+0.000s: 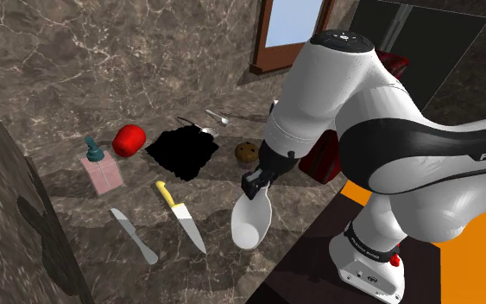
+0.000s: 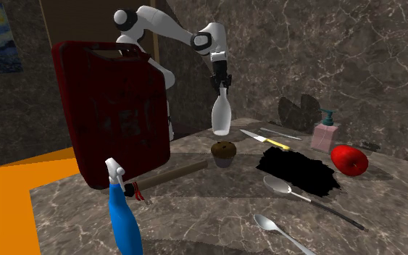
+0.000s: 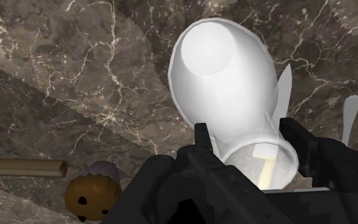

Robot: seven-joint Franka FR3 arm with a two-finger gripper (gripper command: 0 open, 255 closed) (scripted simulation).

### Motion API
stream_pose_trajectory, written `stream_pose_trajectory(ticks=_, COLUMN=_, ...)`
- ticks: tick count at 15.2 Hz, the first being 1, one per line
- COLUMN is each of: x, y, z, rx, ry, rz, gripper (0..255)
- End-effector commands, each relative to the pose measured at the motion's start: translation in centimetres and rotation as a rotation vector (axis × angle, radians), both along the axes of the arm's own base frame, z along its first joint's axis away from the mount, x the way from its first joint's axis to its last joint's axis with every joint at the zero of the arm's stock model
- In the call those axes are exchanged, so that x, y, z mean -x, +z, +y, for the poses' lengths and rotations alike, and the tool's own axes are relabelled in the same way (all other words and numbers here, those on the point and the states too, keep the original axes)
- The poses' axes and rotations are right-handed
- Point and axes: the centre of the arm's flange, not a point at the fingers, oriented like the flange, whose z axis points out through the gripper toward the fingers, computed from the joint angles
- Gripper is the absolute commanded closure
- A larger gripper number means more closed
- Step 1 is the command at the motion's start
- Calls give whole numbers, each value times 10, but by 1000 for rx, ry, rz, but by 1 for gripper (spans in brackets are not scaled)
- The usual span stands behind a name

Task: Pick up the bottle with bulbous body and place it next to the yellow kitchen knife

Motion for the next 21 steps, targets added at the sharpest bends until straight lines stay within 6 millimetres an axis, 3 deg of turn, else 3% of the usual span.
stream_pose_trajectory(ticks=1, x=0, y=0, z=0, rx=0, ry=0, rz=-1, gripper=255)
stream_pose_trajectory(ticks=4, x=0, y=0, z=0, rx=0, ry=0, rz=-1, gripper=255)
stream_pose_trajectory(ticks=5, x=0, y=0, z=0, rx=0, ry=0, rz=-1, gripper=0)
stream_pose_trajectory(ticks=10, x=0, y=0, z=0, rx=0, ry=0, rz=-1, gripper=0)
stream_pose_trajectory(ticks=14, x=10, y=49, z=3, rx=0, ry=0, rz=-1, gripper=0)
stream_pose_trajectory(ticks=21, x=10, y=49, z=3, rx=0, ry=0, rz=-1, gripper=0)
